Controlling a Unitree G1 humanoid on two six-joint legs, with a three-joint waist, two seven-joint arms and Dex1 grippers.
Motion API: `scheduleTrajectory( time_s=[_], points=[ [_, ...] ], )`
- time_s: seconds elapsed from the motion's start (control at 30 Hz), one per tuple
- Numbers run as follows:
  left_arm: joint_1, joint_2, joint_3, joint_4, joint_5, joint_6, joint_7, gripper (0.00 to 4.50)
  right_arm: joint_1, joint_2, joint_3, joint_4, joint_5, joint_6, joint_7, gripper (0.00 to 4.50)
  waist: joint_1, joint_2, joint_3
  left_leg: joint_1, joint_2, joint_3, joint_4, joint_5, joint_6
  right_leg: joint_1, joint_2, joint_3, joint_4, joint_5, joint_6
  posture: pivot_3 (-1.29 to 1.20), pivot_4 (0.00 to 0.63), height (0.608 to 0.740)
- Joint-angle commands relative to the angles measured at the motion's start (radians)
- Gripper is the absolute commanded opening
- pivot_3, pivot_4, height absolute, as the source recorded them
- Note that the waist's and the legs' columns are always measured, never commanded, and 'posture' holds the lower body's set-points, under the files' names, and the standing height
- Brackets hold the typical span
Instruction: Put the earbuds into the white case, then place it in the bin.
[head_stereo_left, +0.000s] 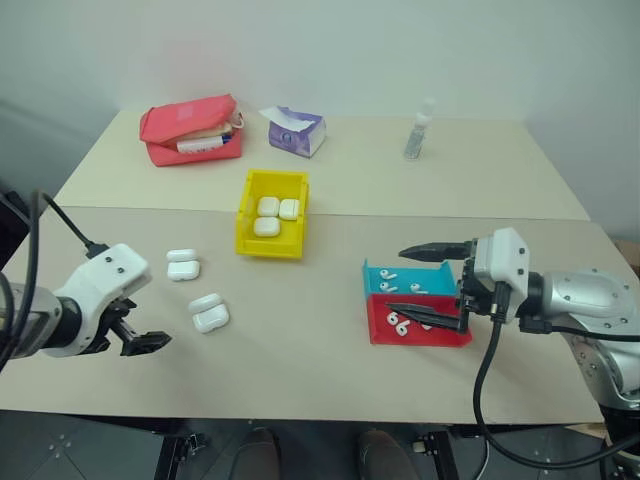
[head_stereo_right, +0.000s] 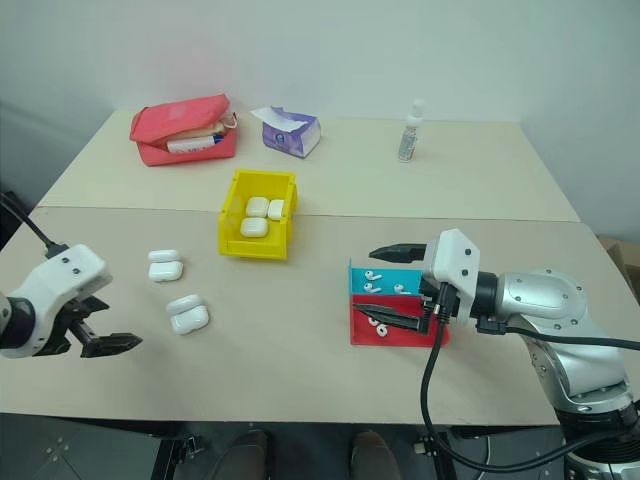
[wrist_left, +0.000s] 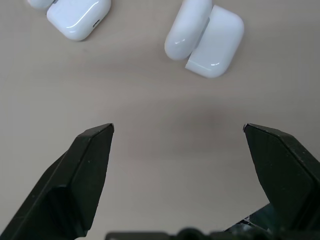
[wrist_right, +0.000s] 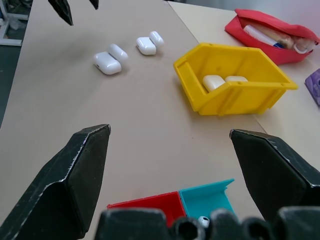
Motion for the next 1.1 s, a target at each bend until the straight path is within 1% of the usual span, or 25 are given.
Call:
scheduleTrajectory(
  time_s=[0.03,0.17,0.27,0.37,0.47,0.57,0.63,0.77,0.8,0.9,0.93,1.03,1.1],
  points=[
    [-0.027,-0.009,0.01,-0.011,0.011,0.017,0.026,4.5,0.007,0.002,-0.023,-0.04,0.001,-0.017,-0.018,4.44,0.0,0.0,0.0,0.0,0.0,0.0,0.0,0.0,0.0,0.0,0.0,0.0,0.0,0.0,0.0,0.0,0.15,0.74],
    [0.069,0.001,0.085,0.05,0.049,-0.012,-0.011,4.5,-0.001,0.021,-0.005,-0.047,-0.002,-0.02,-0.04,4.44,-0.009,0.0,0.0,0.0,0.0,0.0,0.0,0.0,0.0,-0.001,0.0,0.001,0.001,0.0,0.0,0.0,0.15,0.74],
    [0.215,-0.02,0.204,0.051,0.118,-0.206,-0.137,4.5,0.022,0.045,0.007,-0.05,-0.023,-0.04,-0.06,4.44,-0.005,0.0,0.0,0.0,0.0,0.0,0.0,0.0,0.0,-0.004,0.0,0.001,0.004,-0.001,-0.001,0.0,0.15,0.74],
    [0.275,-0.086,0.295,0.056,0.149,-0.371,-0.218,3.94,0.037,0.062,0.018,-0.069,-0.033,-0.039,-0.078,4.5,0.002,0.0,0.0,-0.001,0.0,0.001,0.0,0.0,0.0,-0.005,0.0,0.001,0.004,-0.001,-0.002,0.0,0.15,0.74],
    [0.313,-0.116,0.331,0.05,0.155,-0.461,-0.3,3.04,0.049,0.074,0.022,-0.087,-0.032,-0.034,-0.093,4.5,0.006,0.0,0.0,-0.002,0.0,0.001,0.0,0.0,0.0,-0.005,0.0,0.001,0.005,-0.001,-0.002,0.0,0.15,0.74],
    [0.392,-0.117,0.304,0.038,0.217,-0.565,-0.359,2.08,0.05,0.085,0.027,-0.098,-0.034,-0.028,-0.11,4.5,0.003,0.0,0.0,-0.001,0.0,0.001,0.0,0.0,0.0,-0.005,0.0,0.001,0.005,-0.001,-0.002,0.0,0.15,0.74],
    [0.412,-0.148,0.258,0.043,0.255,-0.643,-0.344,1.42,0.052,0.092,0.031,-0.103,-0.036,-0.026,-0.125,4.5,0.0,0.0,0.0,-0.001,0.0,0.001,0.0,0.0,0.0,-0.005,0.0,0.001,0.005,-0.001,-0.002,0.0,0.15,0.74],
    [0.357,-0.208,0.131,0.089,0.311,-0.721,-0.267,0.15,0.059,0.102,0.036,-0.121,-0.04,-0.022,-0.151,4.5,0.0,0.0,0.0,-0.001,0.0,0.001,0.001,0.0,0.0,-0.004,0.0,0.001,0.005,-0.001,-0.002,0.0,0.15,0.74],
    [0.346,-0.218,0.115,0.099,0.32,-0.737,-0.26,0.03,0.06,0.104,0.037,-0.125,-0.04,-0.02,-0.156,4.5,0.0,0.0,0.0,-0.001,0.0,0.001,0.001,0.0,0.0,-0.004,0.0,0.001,0.005,-0.001,-0.002,0.0,0.15,0.74],
    [0.308,-0.301,0.053,0.145,0.361,-0.876,-0.228,0.03,0.075,0.107,0.032,-0.14,-0.042,-0.018,-0.176,4.5,0.001,0.0,0.0,-0.001,0.0,0.001,0.001,0.0,0.0,-0.003,0.0,0.001,0.005,-0.001,-0.002,0.0,0.15,0.74],
    [0.295,-0.324,0.029,0.155,0.378,-0.898,-0.209,0.03,0.081,0.107,0.027,-0.143,-0.042,-0.019,-0.179,4.5,0.001,-0.001,0.0,-0.001,0.0,0.001,0.001,0.0,0.0,-0.003,0.0,0.001,0.005,-0.001,-0.002,0.0,0.15,0.74],
    [0.284,-0.357,-0.005,0.177,0.392,-0.94,-0.211,0.03,0.089,0.108,0.027,-0.152,-0.045,-0.017,-0.196,4.5,0.0,-0.001,-0.001,-0.001,0.0,0.001,0.001,0.0,0.0,-0.003,0.0,0.001,0.005,-0.001,-0.002,0.0,0.15,0.74],
    [0.293,-0.357,-0.012,0.165,0.37,-0.951,-0.247,0.03,0.09,0.109,0.033,-0.156,-0.047,-0.017,-0.203,4.5,-0.001,-0.001,-0.001,0.0,0.0,0.001,0.001,0.0,0.0,-0.003,0.0,0.001,0.005,-0.001,-0.002,0.0,0.15,0.74]
  ],
)
